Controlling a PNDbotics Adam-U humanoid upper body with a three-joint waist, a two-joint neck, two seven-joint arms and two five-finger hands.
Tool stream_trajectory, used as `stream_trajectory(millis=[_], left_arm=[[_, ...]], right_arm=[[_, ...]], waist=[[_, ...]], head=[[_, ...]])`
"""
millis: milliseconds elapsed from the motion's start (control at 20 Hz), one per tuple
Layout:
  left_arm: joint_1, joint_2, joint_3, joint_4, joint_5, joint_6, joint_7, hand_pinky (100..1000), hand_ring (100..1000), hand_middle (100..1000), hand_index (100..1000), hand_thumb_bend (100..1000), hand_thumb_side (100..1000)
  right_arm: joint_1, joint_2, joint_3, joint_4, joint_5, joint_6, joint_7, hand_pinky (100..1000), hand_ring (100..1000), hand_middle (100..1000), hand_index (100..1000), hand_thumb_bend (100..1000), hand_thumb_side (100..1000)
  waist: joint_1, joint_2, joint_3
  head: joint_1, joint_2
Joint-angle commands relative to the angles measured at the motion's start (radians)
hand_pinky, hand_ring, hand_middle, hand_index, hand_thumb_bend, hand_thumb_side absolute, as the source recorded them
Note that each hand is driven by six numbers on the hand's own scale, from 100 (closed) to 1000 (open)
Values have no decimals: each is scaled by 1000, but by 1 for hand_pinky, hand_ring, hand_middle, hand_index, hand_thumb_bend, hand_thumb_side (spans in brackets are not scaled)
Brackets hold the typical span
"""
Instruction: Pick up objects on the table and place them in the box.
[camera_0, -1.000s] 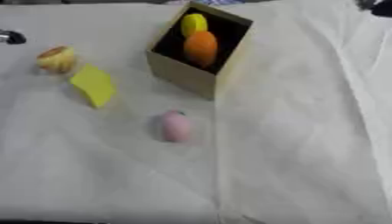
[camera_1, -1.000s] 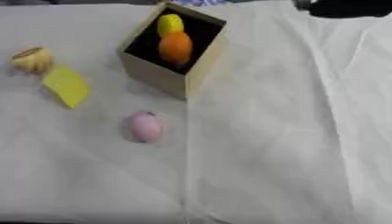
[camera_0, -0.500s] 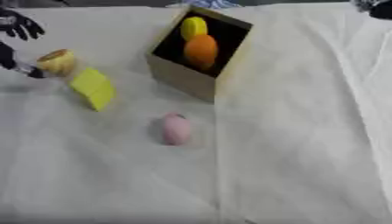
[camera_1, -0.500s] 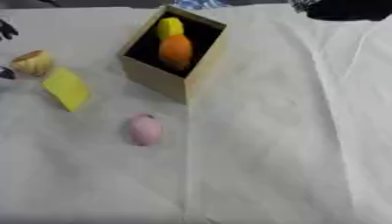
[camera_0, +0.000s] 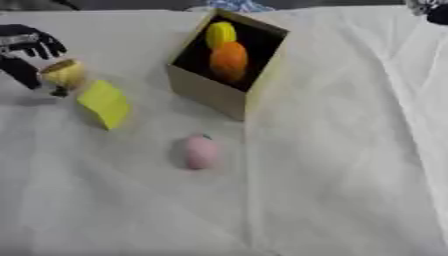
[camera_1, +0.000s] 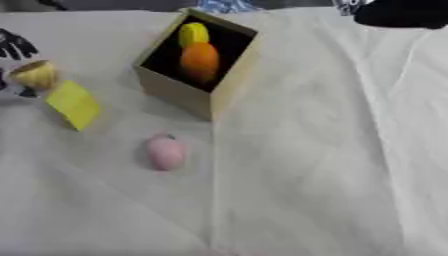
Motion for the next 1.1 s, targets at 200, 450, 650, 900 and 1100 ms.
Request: stream_trajectory(millis=[200,450,650,900,1100], left_arm=[[-32,6,40,33,-80,29,58,819,782,761,853,572,194],[-35,4,55,51,-122,46,73,812,777,755,843,530,176],[-37,0,68,63,-134,66,94,794,755,719,797,357,153],[-38,-3,69,48,-119,72,121,762,702,646,720,208,159],[-38,3,56,-21,-96,77,144,764,698,644,718,197,143]], right_arm=[[-16,-12,-23,-15,-12,1,-15,887,702,652,788,100,353],[-14,-14,-27,-15,-18,2,-24,887,697,646,784,100,373],[-14,-13,-27,-15,-22,6,-27,888,696,646,786,100,389],[-8,-9,-33,-15,-25,13,-33,888,695,646,787,100,400],[-3,-7,-35,-15,-24,17,-35,888,695,645,786,100,397]], waist=[[-2,-6,-8],[-4,5,-11],[-5,11,-12],[-7,10,-11],[-8,5,-12]], head=[[13,-23],[21,-28],[22,-31],[23,-26],[21,-22]])
